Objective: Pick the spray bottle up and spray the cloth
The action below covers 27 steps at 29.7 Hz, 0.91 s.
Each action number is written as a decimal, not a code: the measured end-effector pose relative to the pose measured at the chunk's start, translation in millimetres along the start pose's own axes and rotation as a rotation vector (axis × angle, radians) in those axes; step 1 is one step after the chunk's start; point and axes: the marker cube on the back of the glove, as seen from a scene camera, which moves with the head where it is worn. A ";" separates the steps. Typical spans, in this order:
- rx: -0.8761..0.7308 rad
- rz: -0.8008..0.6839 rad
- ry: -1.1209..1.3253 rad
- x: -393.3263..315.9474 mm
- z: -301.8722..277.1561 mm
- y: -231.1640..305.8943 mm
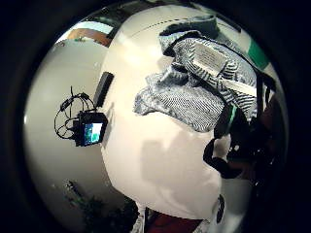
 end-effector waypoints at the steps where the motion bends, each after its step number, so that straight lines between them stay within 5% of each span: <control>1: 0.000 -0.001 0.001 -0.2 0.5 0.2; 27: -0.002 -0.031 0.018 -12.6 3.1 3.0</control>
